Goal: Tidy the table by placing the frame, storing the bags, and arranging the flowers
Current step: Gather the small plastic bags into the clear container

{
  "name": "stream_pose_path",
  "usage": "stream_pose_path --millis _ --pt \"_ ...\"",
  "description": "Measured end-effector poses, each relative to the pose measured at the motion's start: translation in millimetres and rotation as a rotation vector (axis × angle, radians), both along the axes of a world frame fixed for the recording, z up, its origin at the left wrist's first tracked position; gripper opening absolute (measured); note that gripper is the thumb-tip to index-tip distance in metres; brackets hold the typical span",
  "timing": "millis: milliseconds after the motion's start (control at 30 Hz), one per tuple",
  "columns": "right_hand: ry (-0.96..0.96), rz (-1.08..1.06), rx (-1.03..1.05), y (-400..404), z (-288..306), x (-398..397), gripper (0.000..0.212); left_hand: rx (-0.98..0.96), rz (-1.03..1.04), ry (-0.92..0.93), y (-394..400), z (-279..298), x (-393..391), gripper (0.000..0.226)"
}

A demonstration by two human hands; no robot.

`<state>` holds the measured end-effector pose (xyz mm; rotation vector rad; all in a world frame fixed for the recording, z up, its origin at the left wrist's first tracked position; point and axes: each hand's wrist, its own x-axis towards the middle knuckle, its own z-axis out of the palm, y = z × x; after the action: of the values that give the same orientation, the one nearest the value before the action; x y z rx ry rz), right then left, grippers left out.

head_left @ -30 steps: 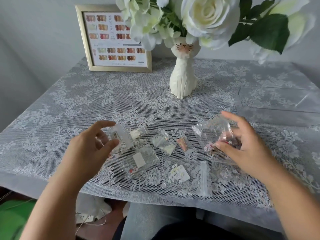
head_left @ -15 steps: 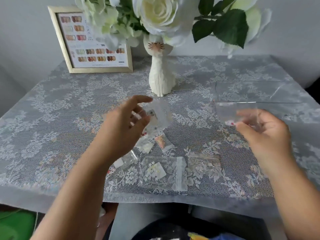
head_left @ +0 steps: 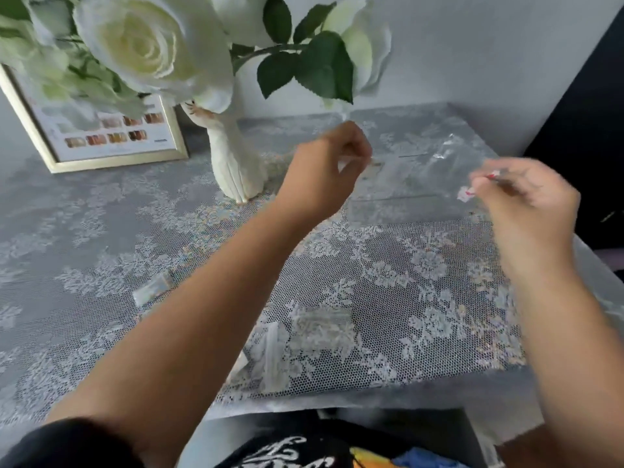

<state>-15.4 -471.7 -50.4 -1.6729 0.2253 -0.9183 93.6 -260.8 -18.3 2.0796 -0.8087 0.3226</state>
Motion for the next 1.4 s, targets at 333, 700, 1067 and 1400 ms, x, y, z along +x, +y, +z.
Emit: stream_pose_path --millis 333,700,1067,1400 --pt "0.174 -0.032 -0.761 -32.2 4.2 34.8 0.019 0.16 0.113 0.168 -54.5 -24.0 16.9 0.008" --pt "0.758 0.216 -1.012 -33.8 20.6 96.9 0.026 0.107 0.195 0.194 -54.0 -30.1 17.6 0.017" --pt "0.688 0.284 -0.904 -43.5 12.4 102.2 0.031 0.408 0.148 0.201 -54.2 -40.4 18.3 0.025" --pt "0.264 0.23 -0.725 8.9 6.0 38.4 0.018 0.39 0.014 0.08 20.1 -20.1 -10.1 0.042"
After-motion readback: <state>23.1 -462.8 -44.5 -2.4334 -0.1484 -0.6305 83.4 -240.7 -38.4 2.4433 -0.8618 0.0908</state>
